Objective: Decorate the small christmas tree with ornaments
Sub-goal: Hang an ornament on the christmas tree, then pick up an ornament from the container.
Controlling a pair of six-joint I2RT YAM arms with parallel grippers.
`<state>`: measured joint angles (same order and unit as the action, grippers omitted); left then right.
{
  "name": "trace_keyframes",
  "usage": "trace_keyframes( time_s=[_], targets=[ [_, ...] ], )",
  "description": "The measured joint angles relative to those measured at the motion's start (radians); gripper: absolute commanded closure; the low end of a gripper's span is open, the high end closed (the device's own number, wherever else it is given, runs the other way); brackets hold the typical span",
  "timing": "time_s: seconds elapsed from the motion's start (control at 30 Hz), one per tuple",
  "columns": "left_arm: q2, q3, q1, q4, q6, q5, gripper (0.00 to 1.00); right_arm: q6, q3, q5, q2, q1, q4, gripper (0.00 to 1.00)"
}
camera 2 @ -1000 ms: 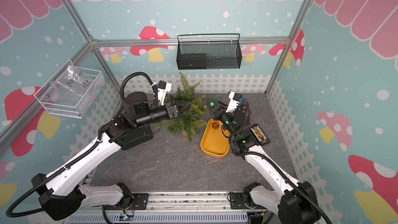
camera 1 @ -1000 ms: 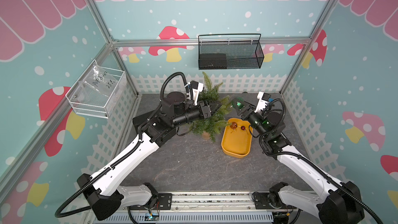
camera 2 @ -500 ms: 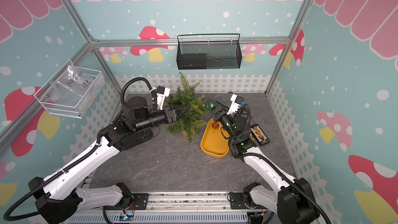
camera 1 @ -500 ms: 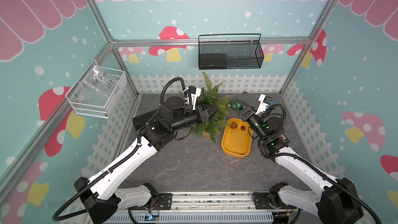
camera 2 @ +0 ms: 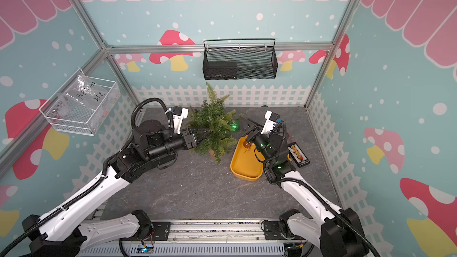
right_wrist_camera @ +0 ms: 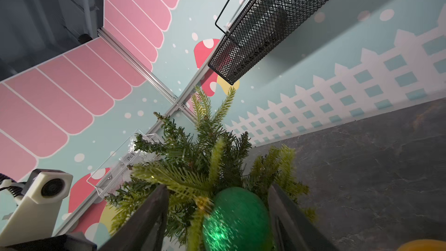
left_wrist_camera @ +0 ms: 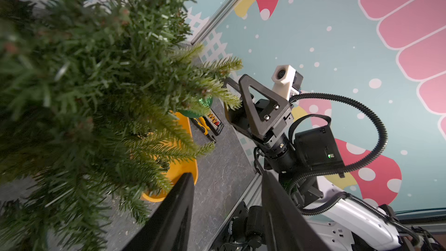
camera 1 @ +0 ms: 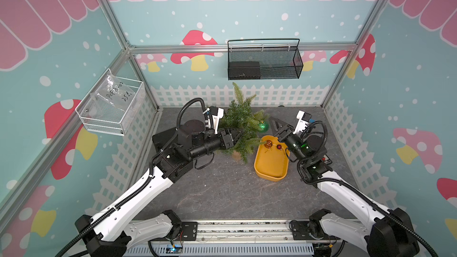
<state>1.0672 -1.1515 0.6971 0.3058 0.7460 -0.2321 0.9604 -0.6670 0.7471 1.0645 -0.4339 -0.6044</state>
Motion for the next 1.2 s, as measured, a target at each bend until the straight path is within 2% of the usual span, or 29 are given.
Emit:
trace_keyframes(
  time_s=[0.13,0.37,0.57,0.97,1.2],
  targets=[
    [-0.067,0.077,0.014,0.021,-0.019,0.061,0.50,-0.080,-0.022,-0.045,-0.046,0.000,0.164,0.35],
    [-0.165,0.224,0.039,0.061,-0.032,0.166,0.50,-0.193,-0.051,-0.198,-0.135,0.018,0.431,0.39],
    [-0.191,0.293,0.051,0.072,-0.033,0.217,0.50,-0.230,-0.068,-0.252,-0.098,0.064,0.588,0.42],
    [-0.193,0.399,0.058,0.067,-0.015,0.240,0.50,-0.341,-0.273,-0.300,0.261,0.085,0.900,0.49],
    [-0.199,0.435,0.059,0.056,0.003,0.242,0.50,-0.441,-0.457,-0.358,0.503,0.086,1.052,0.54]
  ],
)
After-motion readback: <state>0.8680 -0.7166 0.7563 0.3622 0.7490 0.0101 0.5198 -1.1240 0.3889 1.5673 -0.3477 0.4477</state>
